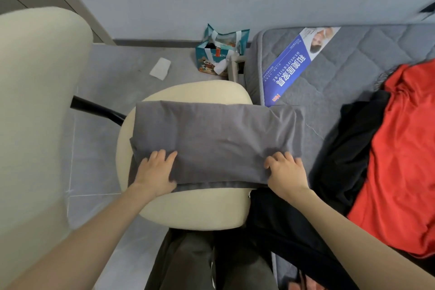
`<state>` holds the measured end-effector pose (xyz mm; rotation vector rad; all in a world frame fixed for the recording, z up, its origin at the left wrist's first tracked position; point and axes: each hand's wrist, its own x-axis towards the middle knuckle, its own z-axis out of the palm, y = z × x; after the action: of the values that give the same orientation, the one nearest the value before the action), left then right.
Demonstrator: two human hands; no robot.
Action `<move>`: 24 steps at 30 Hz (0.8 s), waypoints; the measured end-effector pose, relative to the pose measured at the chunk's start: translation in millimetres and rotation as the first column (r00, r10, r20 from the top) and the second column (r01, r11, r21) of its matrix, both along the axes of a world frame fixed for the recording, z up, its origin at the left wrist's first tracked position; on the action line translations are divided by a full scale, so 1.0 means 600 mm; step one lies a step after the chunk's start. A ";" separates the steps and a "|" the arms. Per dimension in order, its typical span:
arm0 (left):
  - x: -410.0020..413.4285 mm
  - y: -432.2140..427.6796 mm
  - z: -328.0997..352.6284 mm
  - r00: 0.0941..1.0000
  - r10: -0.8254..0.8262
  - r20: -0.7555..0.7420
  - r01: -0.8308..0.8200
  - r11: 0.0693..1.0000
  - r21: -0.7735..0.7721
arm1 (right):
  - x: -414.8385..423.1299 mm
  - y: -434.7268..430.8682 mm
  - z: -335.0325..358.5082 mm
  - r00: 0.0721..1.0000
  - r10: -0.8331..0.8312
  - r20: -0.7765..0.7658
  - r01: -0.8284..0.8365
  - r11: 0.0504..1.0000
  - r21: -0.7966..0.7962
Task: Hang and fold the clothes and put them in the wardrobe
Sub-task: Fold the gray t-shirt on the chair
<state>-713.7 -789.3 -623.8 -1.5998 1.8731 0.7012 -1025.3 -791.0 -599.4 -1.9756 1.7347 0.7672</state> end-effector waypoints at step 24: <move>-0.095 -0.153 -0.131 0.988 0.067 -0.138 -0.104 0.952 -0.288 | 0.005 -0.045 -0.130 0.965 -0.217 0.146 0.252 0.921 -0.296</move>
<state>-770.9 -880.9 -702.3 -1.8703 2.0893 0.5928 -1022.4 -817.9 -677.6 -1.9063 2.0796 0.3084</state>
